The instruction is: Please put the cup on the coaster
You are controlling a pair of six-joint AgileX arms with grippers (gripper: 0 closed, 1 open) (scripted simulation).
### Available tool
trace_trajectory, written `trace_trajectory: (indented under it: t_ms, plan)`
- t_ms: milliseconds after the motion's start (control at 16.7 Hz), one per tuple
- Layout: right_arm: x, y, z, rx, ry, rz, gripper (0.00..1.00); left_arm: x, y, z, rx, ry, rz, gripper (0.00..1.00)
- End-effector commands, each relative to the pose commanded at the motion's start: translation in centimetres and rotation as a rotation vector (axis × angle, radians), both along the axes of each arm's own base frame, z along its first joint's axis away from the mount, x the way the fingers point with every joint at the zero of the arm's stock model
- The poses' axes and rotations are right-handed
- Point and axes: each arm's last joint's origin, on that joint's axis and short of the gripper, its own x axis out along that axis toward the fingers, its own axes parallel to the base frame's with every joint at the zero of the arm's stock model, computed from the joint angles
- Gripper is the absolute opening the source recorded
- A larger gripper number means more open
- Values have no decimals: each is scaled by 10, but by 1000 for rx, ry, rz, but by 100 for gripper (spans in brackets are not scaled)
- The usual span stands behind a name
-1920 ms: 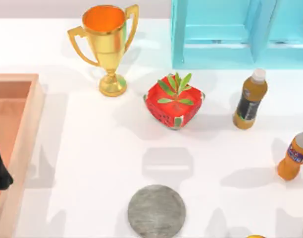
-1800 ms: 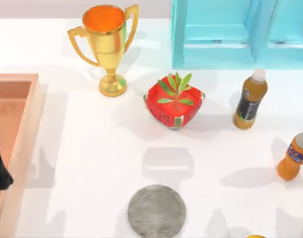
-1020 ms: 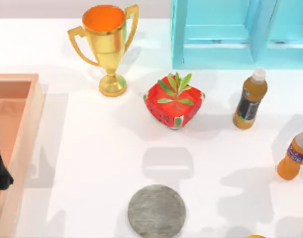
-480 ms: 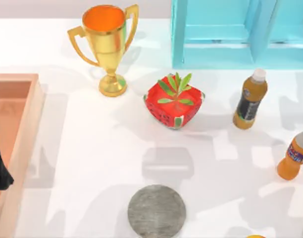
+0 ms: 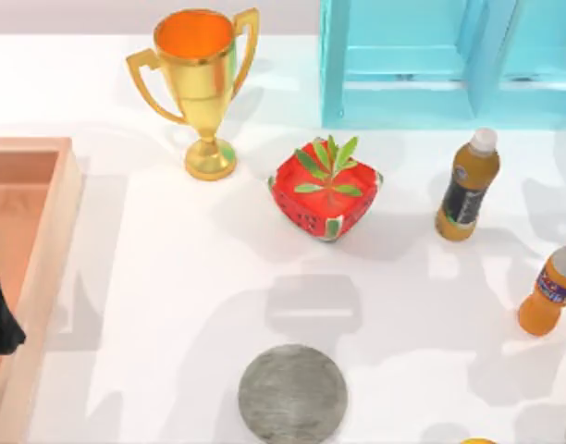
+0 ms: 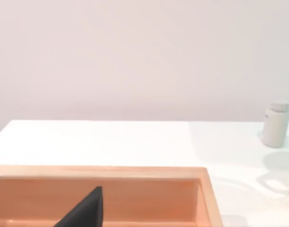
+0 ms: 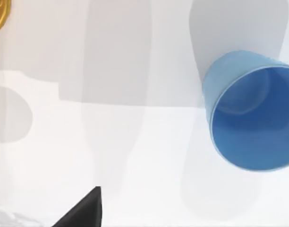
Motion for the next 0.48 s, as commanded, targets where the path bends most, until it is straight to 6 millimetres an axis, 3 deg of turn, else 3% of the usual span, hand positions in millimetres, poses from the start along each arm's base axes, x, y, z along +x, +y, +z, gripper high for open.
trace_trajectory:
  t_ms: [240, 480]
  plan:
    - [1, 0, -4, 0, -1, 2, 100, 0, 0, 0, 0, 0, 0, 100]
    - [6, -8, -39, 0, 0, -1, 100, 0, 0, 0, 0, 0, 0, 100]
